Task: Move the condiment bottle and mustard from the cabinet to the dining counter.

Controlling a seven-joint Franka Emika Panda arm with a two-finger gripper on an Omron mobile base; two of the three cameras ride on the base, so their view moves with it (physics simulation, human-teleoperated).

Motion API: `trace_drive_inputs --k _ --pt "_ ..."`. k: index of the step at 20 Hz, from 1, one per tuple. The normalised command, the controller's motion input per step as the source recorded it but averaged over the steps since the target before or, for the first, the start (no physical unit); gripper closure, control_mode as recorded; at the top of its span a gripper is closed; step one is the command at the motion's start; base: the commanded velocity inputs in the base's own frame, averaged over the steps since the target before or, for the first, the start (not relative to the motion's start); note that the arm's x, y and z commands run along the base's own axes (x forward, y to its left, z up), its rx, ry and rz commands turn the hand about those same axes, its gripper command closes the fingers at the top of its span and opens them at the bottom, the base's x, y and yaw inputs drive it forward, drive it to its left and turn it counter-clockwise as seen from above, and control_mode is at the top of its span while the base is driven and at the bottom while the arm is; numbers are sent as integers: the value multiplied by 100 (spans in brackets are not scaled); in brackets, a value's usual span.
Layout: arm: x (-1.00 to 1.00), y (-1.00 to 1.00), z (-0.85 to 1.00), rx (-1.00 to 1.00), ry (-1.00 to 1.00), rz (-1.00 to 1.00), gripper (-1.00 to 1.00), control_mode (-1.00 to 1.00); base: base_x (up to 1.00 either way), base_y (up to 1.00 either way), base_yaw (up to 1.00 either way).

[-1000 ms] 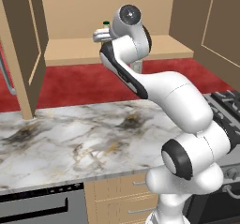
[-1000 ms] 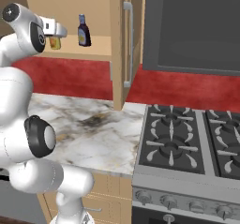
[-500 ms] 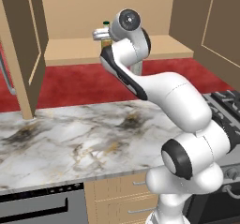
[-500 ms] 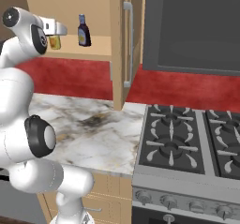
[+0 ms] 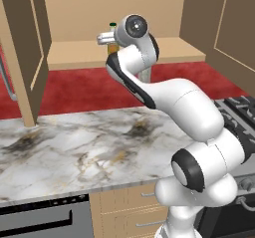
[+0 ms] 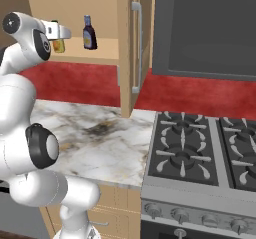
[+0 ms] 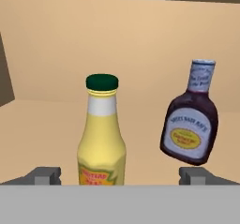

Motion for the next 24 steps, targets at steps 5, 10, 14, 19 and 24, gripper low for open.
trace_drive_inputs --k 5,10,14,19,24 --pt "8 13 6 -1 0 0 -100 -100 0 0 0" --pt "18 10 0 -1 0 0 -100 -100 0 0 0" --pt "24 0 0 0 0 0 -100 -100 0 0 0" --pt "30 0 0 0 0 0 -100 -100 0 0 0" --pt "24 9 0 0 0 0 -100 -100 0 0 0"
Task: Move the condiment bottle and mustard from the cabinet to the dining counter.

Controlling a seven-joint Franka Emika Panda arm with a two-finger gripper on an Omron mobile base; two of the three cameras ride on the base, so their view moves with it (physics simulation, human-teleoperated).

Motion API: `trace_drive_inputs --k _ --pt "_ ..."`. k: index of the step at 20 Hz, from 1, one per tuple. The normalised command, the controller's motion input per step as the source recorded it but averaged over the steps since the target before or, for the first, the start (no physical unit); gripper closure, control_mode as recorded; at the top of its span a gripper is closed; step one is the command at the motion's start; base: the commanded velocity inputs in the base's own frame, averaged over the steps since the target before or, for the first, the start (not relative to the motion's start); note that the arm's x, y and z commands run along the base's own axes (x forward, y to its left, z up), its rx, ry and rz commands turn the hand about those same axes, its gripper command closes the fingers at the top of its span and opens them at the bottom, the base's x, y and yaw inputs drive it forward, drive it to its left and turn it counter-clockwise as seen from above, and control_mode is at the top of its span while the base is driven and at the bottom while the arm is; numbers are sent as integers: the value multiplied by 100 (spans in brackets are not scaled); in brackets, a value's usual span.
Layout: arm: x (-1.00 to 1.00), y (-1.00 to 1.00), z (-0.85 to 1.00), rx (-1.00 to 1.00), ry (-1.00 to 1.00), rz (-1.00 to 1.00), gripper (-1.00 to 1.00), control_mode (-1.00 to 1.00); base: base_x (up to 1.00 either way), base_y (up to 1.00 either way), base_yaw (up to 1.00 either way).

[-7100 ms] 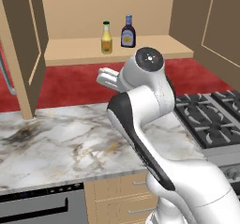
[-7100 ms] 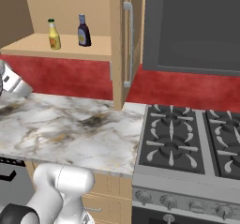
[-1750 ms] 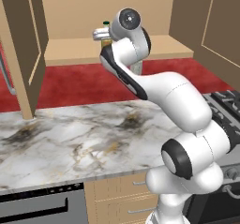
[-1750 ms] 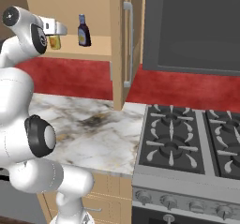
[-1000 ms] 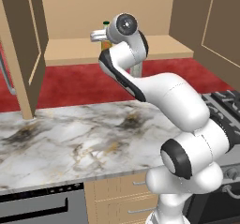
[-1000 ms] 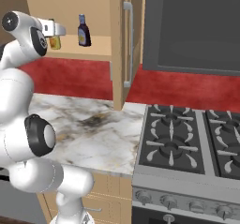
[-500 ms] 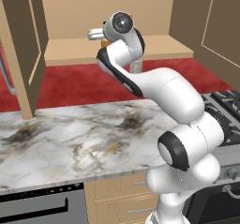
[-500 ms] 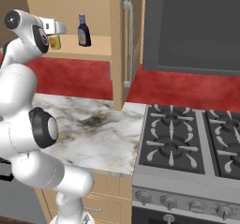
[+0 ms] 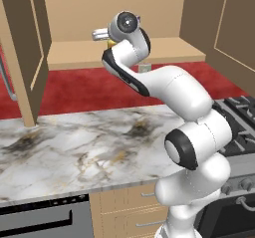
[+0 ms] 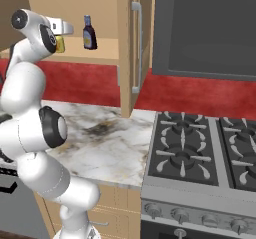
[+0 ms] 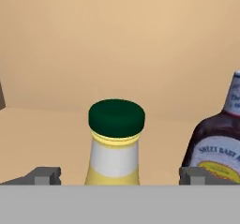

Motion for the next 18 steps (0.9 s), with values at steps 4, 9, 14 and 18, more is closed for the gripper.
trace_drive_inputs --k 4,9,14,18 --pt "16 11 0 0 0 0 -100 -100 0 0 0" --pt "13 6 0 0 1 -1 -100 -100 0 0 0" --pt "13 0 0 0 0 -1 -100 -100 0 0 0" --pt "4 0 0 0 0 0 100 -100 0 0 0"
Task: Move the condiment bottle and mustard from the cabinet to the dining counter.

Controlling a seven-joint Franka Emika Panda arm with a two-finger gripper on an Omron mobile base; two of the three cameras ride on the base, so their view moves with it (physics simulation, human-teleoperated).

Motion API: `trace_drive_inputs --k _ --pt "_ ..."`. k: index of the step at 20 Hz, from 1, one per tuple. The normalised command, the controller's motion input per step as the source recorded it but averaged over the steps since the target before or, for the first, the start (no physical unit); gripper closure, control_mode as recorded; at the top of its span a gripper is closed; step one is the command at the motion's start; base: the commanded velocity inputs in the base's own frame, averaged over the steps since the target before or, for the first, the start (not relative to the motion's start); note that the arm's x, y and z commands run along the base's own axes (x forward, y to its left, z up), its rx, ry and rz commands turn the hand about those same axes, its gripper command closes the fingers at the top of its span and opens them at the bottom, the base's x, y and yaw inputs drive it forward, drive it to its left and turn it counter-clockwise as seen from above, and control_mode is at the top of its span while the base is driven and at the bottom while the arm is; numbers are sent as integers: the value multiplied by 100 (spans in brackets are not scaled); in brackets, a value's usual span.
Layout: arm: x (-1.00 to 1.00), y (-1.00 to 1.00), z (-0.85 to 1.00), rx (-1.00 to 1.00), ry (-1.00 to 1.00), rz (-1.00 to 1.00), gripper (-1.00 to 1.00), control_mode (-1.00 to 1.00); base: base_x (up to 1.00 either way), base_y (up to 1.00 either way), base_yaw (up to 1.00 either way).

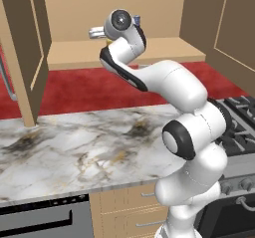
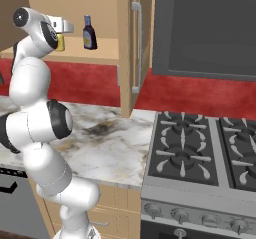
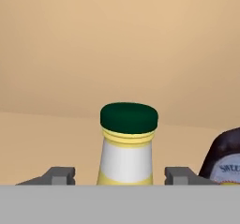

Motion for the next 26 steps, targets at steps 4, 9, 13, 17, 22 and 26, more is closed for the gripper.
trace_drive_inputs --k 4,9,13,17,22,26 --pt "0 0 0 0 0 0 100 -100 0 0 0" --pt "0 0 0 0 0 0 100 -100 0 0 0" --pt "-12 0 0 0 -4 0 100 -100 0 0 0" --pt "-57 0 0 0 -20 4 100 -100 0 0 0" --pt "-97 -1 15 0 -25 9 100 -100 0 0 0" --pt "-100 -20 43 0 -22 18 100 -100 0 0 0"
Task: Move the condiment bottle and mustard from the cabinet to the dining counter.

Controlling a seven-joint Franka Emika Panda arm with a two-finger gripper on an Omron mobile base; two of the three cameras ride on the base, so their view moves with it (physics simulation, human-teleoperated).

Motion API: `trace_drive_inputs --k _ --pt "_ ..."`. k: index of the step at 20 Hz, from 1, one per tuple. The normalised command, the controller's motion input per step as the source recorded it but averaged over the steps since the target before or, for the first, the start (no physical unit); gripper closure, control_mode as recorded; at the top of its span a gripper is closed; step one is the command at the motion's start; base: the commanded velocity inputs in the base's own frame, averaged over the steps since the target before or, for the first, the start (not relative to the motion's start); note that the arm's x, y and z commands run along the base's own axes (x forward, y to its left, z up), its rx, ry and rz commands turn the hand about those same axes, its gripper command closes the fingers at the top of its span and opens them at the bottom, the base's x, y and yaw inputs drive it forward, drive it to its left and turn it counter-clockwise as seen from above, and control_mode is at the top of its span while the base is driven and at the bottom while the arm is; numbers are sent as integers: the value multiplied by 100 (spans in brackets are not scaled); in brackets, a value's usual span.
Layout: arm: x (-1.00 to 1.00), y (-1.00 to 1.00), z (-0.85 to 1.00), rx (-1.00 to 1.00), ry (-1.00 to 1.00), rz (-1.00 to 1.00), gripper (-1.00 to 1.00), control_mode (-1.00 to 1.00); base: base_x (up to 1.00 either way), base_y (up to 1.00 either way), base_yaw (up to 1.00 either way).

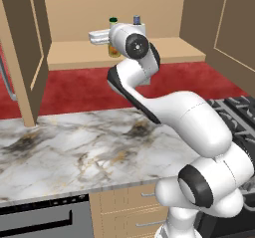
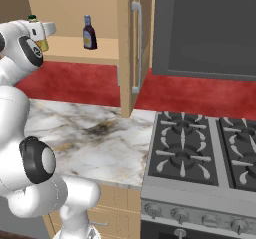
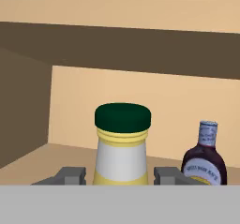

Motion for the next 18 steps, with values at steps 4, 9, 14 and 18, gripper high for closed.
trace_drive_inputs --k 4,9,14,18 --pt "-100 -31 50 -1 -15 20 100 -100 0 0 0" --pt "-100 -29 23 -8 -6 21 100 -100 0 0 0" --pt "-100 -26 0 -7 1 20 100 -100 0 0 0" --pt "-100 -37 0 -10 5 15 100 -100 0 0 0"
